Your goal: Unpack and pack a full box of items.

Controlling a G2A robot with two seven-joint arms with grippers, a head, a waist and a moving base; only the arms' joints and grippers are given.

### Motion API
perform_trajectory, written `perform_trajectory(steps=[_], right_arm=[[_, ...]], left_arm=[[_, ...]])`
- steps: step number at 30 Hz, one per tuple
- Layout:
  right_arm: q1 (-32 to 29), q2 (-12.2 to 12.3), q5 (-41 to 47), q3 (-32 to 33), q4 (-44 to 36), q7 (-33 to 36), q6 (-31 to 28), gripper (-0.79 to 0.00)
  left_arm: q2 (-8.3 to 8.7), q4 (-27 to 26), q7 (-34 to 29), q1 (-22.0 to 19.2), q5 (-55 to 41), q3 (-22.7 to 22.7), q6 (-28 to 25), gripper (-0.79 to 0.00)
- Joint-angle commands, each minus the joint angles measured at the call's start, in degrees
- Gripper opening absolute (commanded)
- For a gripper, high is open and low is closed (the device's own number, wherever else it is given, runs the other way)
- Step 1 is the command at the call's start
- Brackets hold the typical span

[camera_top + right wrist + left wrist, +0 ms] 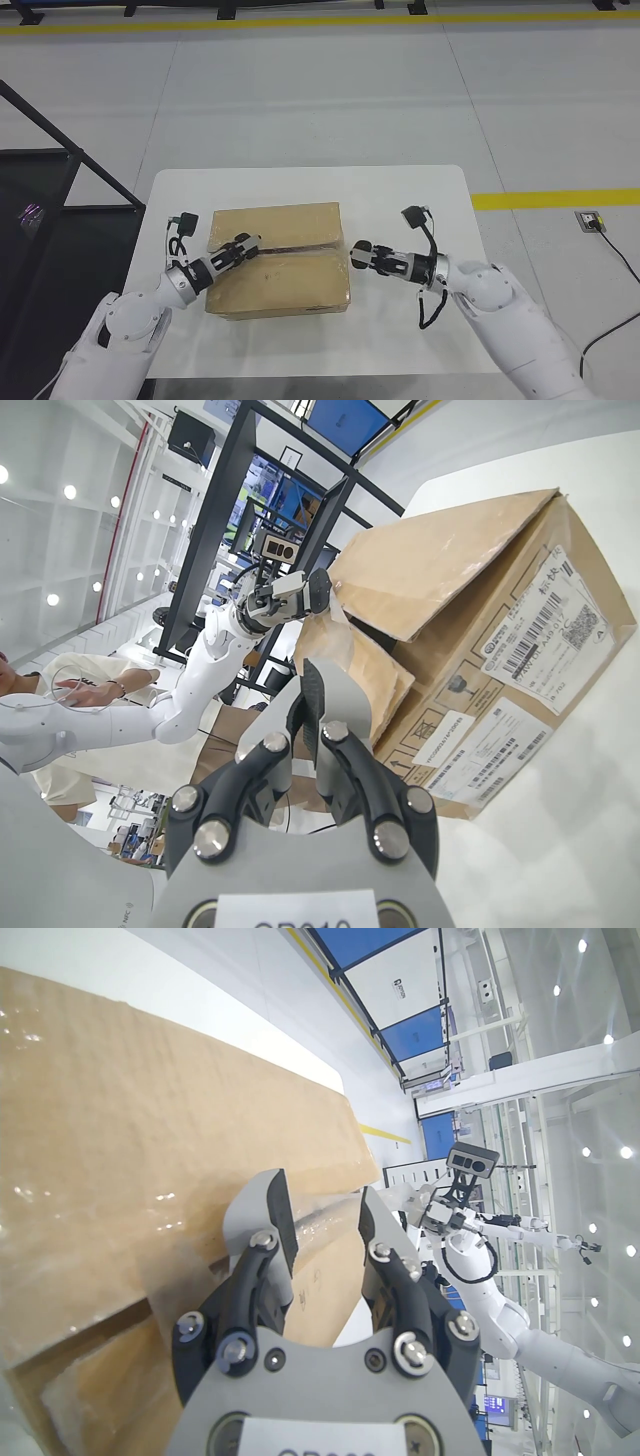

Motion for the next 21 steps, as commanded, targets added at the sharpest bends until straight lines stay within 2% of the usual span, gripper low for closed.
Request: perform_trajectory(steps=[1,4,7,8,9,10,15,21], right_arm=[[0.39,-0.07,0.17,-0.13,0.47,0.22,0.50,-0.785],[1.12,-0.21,-0.15,-0.38,1.31,0.03,1.97,-0.785],[1.39,-0.31,0.29,-0.24,2.08,-0.54,2.01,-0.588],[1.38,-0.32,0.46,-0.13,2.26,-0.68,1.80,-0.579],[1.37,-0.31,0.63,-0.04,2.41,-0.60,1.64,-0.613],[1.35,-0.30,0.84,0.11,2.58,-0.58,1.64,-0.613],[1.06,-0.16,0.83,1.00,2.86,-1.36,1.81,-0.523],[0.04,0.18,-0.33,3.17,2.41,-5.35,2.03,-0.523]], left_arm=[[-0.05,0.46,-0.45,-0.26,-0.60,0.12,0.09,-0.440],[-0.09,0.95,-0.57,-0.56,-0.43,0.28,-0.17,-0.440],[-0.13,1.22,-0.56,-0.72,-0.54,0.32,-0.19,-0.440],[-0.14,1.26,-0.56,-0.75,-0.54,0.33,-0.21,-0.440],[-0.15,1.31,-0.57,-0.78,-0.54,0.34,-0.23,-0.440],[-0.16,1.35,-0.58,-0.81,-0.54,0.34,-0.25,-0.440],[-0.19,1.55,-0.83,-0.94,-0.49,0.39,-0.36,-0.440],[-0.23,1.70,-0.83,-0.95,-0.65,0.37,-0.48,-0.440]])
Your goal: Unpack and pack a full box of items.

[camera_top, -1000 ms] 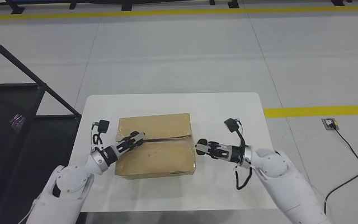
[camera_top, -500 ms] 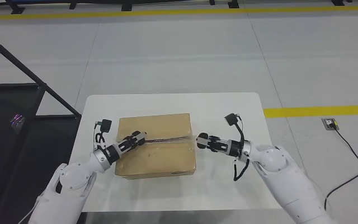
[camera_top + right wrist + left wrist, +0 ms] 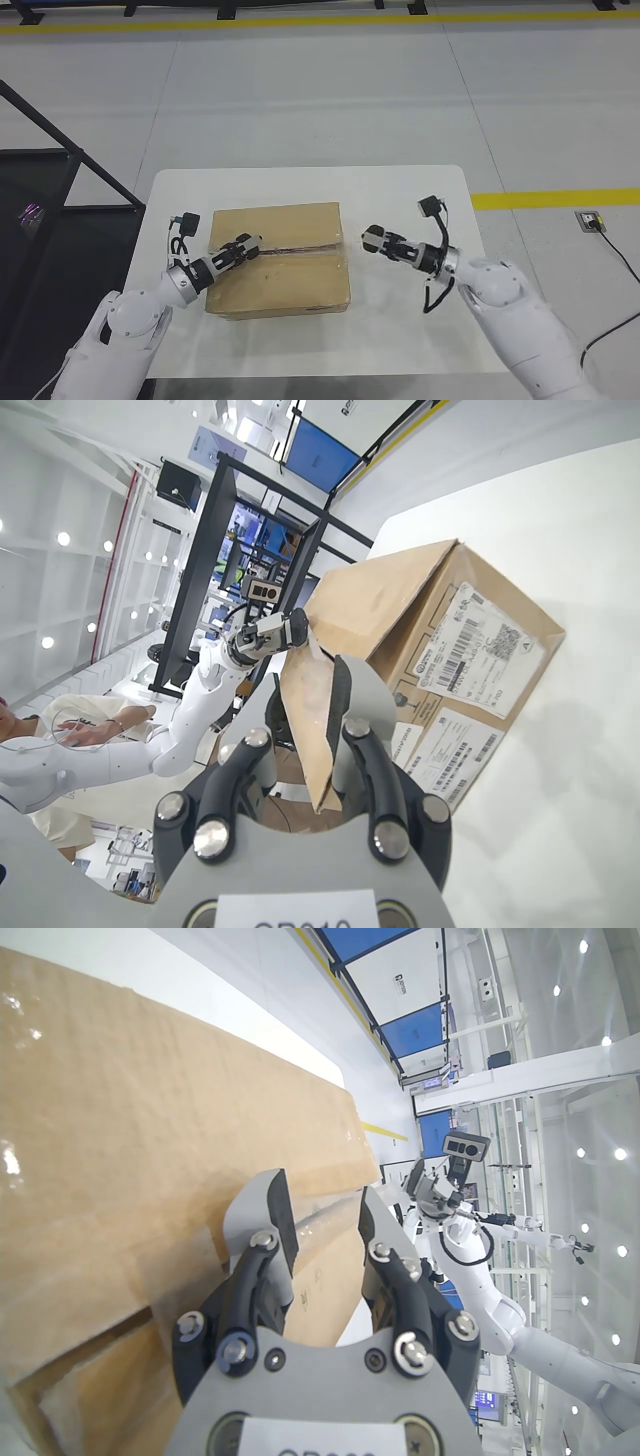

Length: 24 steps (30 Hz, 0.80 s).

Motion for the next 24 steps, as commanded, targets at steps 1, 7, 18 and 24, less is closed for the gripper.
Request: perform_trajectory(steps=[1,7,18,24], right_arm=[[-0.37,0.11,-0.65,0.75,-0.45,-1.67,0.02,-0.517],[-2.01,-0.04,-0.81,0.61,-5.11,-3.54,-3.93,-0.646],[5.38,-2.24,-2.07,-6.98,-1.44,1.42,5.30,-0.785],[8.86,-3.50,-5.72,-10.74,1.14,2.97,11.54,-0.785]], left_arm=[[0.00,0.02,-0.04,0.05,-0.09,-0.05,-0.11,-0.440],[-0.02,0.00,-0.05,0.17,-0.17,-0.21,-0.09,-0.443],[0.00,-0.63,-0.33,0.63,-0.06,-0.45,-0.25,-0.443],[0.06,-0.77,-0.36,1.09,-0.20,-0.94,-0.54,-0.443]])
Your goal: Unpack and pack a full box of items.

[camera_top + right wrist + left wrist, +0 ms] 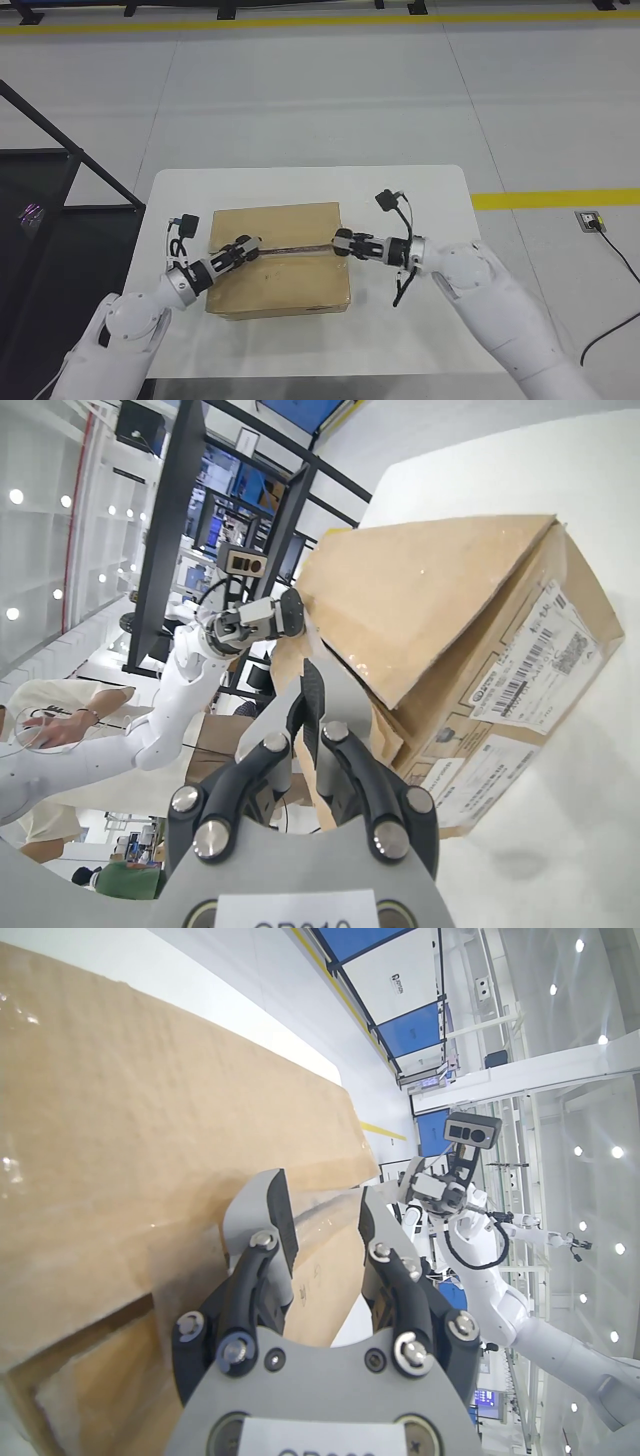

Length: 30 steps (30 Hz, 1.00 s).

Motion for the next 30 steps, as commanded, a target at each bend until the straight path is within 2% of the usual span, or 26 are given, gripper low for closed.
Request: perform_trajectory(steps=[1,5,15,23,30], right_arm=[[0.82,-0.35,-1.00,-0.95,0.60,0.16,1.84,-0.785],[2.14,-1.05,-4.38,-2.51,1.50,-2.19,6.38,-0.785],[3.82,-2.55,-6.07,-4.94,2.48,-2.50,8.93,-0.785],[5.78,-4.21,-6.79,-7.34,3.80,-3.13,8.48,-0.785],[8.97,-6.42,-7.57,-10.33,7.05,-3.67,10.99,-0.785]], left_arm=[[0.02,0.03,-0.10,0.07,-0.07,-0.16,-0.02,-0.443],[0.05,-0.06,-0.20,0.12,-0.09,-0.37,-0.07,-0.443],[0.36,-0.71,-0.42,1.55,-1.42,-2.68,-1.26,-0.440],[1.20,-0.73,-0.36,5.53,-4.34,-9.11,-4.32,-0.440],[2.05,2.28,0.04,9.94,-6.72,-16.23,-7.82,-0.437]])
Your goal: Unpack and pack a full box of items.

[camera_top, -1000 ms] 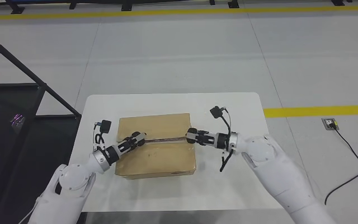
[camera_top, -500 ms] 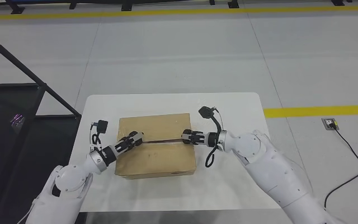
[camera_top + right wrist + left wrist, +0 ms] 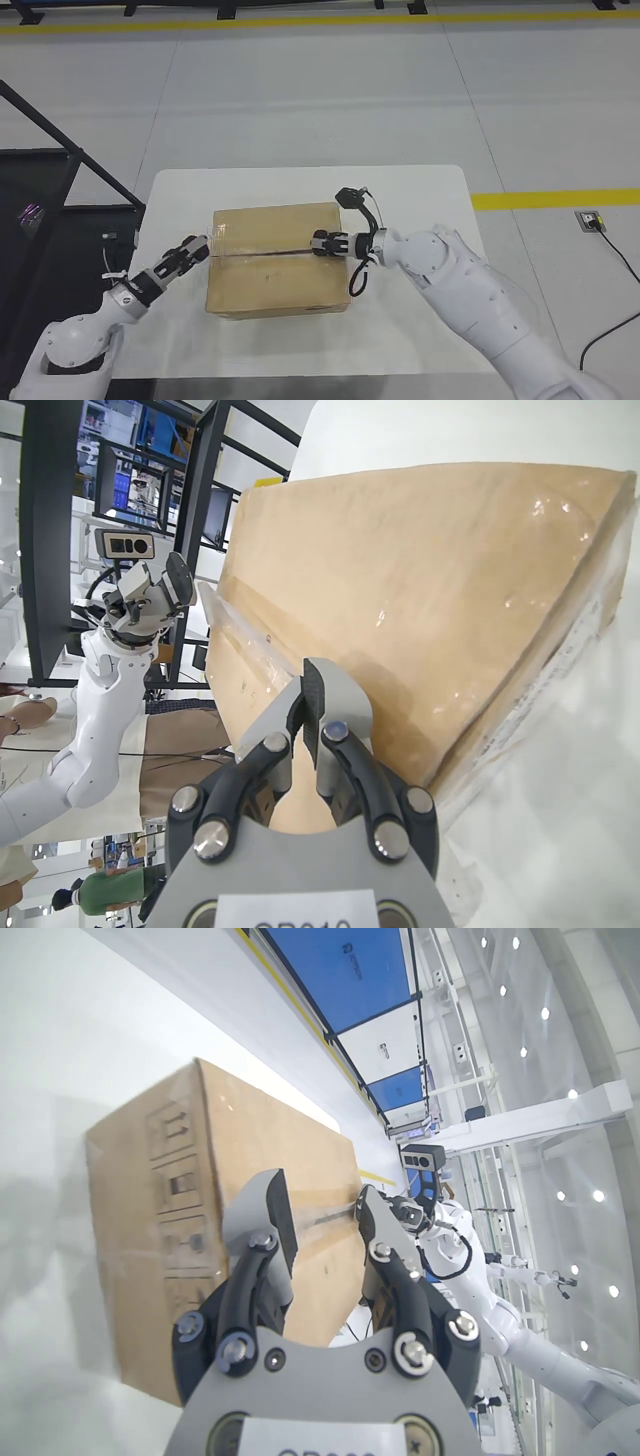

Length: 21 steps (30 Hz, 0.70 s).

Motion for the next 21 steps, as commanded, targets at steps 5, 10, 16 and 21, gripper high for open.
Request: perform_trajectory(steps=[5,10,16,21], right_arm=[[2.73,-2.12,0.73,-2.38,3.51,0.38,-0.29,-0.785],[4.89,-4.20,1.47,-4.63,6.54,1.01,-1.01,-0.785],[6.76,-6.59,2.30,-6.71,9.67,1.11,-2.43,-0.785],[7.95,-8.52,2.97,-8.07,12.23,0.92,-3.40,-0.785]], left_arm=[[0.47,3.57,-0.88,2.49,-1.24,-3.56,-1.62,-0.434],[0.30,6.96,-0.92,0.97,0.72,-1.10,-1.02,-0.431],[-0.12,7.06,-1.44,-0.24,1.79,2.48,-2.28,-0.431],[-0.37,6.49,-1.74,-0.32,1.55,4.33,-3.03,-0.428]])
